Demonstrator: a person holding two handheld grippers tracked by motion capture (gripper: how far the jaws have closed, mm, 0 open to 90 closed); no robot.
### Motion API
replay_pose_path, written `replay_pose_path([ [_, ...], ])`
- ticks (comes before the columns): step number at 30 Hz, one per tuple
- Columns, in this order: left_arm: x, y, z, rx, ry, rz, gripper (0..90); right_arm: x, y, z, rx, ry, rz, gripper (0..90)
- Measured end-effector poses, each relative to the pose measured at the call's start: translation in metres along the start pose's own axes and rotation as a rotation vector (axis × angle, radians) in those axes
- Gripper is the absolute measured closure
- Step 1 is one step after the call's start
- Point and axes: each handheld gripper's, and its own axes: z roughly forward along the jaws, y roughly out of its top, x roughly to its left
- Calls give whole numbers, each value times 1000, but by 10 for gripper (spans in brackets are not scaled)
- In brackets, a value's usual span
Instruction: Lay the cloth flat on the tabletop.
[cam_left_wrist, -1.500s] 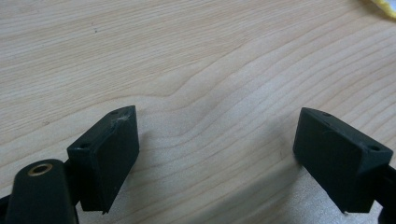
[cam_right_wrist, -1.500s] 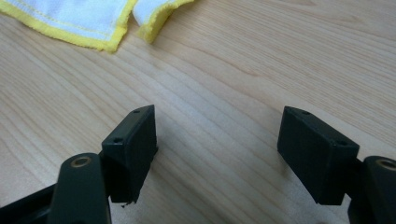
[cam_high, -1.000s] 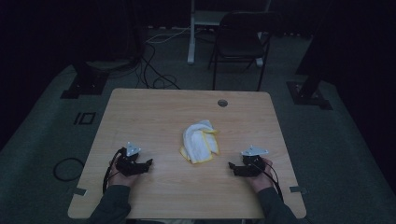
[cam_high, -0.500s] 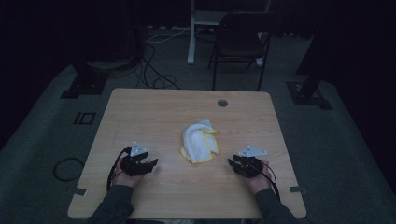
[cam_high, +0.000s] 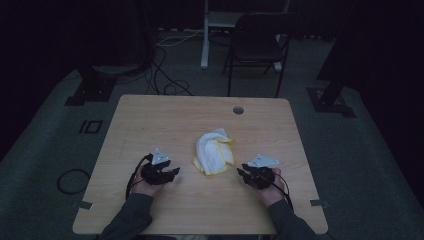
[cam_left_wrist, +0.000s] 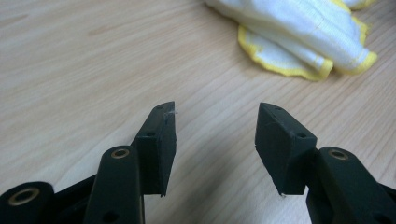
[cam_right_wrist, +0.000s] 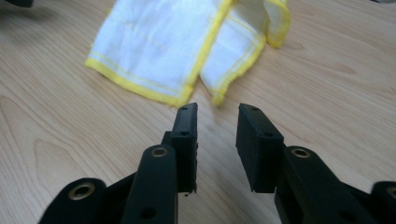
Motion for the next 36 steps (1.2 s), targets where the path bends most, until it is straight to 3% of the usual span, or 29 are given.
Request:
replay_pose_path([
  [14,-9,13,17,0,-30,32,493,12,7,12,5,42,-16,628],
  [20,-11,22,24,-4,-37,52,488,18,15,22,8,46,-52,617],
  [26,-14,30,32,-5,-31,69,486,20,22,31,-7,58,-34,593],
  [33,-17,34,45,9,-33,78,500,18,21,37,4,39,-17,592],
  [36,-19,34,53,28,-2,73,513,17,20,40,10,41,-12,630],
])
